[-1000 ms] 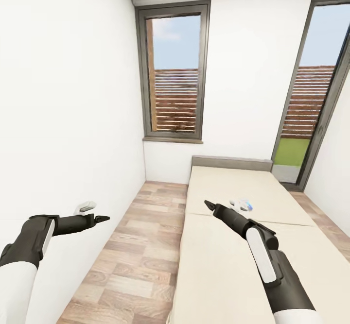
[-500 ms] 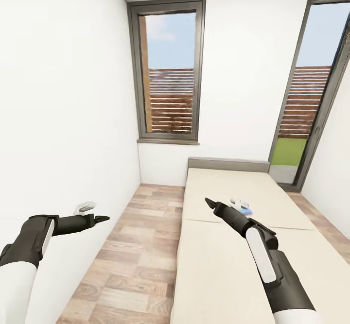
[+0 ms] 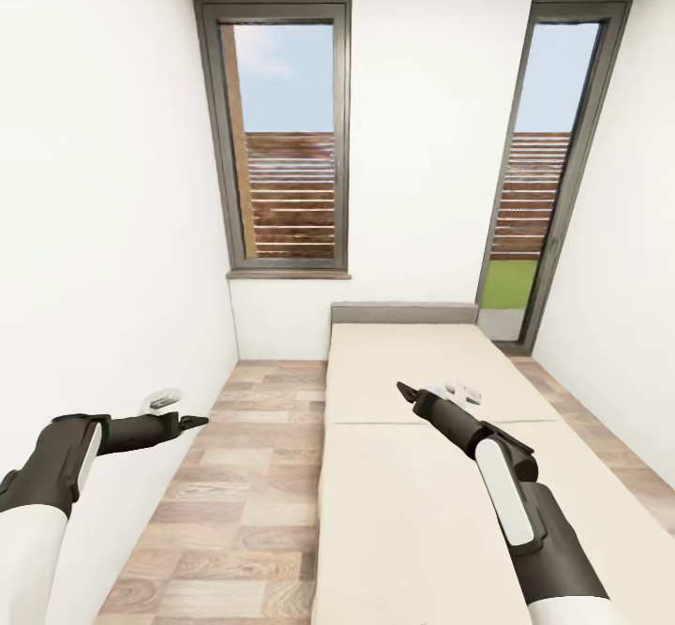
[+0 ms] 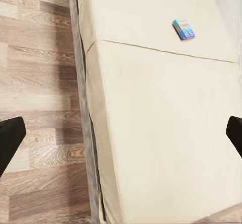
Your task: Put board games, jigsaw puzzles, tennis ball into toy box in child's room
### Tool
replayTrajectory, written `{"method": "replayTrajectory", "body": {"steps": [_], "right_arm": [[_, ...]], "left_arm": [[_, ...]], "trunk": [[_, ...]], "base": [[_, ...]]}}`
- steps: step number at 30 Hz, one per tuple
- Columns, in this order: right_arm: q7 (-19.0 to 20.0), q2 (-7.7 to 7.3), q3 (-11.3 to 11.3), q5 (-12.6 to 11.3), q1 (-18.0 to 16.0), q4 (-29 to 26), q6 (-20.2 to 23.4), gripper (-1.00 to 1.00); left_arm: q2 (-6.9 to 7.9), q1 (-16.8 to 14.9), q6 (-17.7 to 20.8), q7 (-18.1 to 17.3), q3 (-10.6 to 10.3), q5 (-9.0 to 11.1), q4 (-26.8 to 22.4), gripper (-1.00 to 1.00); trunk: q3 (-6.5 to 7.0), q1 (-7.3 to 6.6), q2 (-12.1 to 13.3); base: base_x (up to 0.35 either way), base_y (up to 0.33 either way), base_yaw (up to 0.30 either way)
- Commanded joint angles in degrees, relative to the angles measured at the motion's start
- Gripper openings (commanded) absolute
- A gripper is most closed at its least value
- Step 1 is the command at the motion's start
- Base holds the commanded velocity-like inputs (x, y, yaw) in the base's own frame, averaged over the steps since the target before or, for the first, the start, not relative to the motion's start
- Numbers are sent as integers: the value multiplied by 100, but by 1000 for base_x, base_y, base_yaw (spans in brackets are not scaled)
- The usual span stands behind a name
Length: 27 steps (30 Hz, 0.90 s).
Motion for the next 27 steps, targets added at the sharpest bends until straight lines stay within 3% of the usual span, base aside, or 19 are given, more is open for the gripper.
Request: {"method": "replayTrajectory", "body": {"steps": [1,11,27], "right_arm": [[30,7,-19,3,-3,-1,37,100],[30,15,-19,3,-3,7,37,100],[30,15,-22,3,-3,14,37,100]], "left_arm": [[5,-2,25,-64,22,-57,-4,100],[130,-2,25,-486,15,-68,-4,100],[146,5,25,-529,13,-70,-4,100]], "trunk": [[-3,2,-5],[-3,2,-5],[-3,2,-5]], "base": [[0,118,-277],[0,138,-278],[0,28,-278]]}}
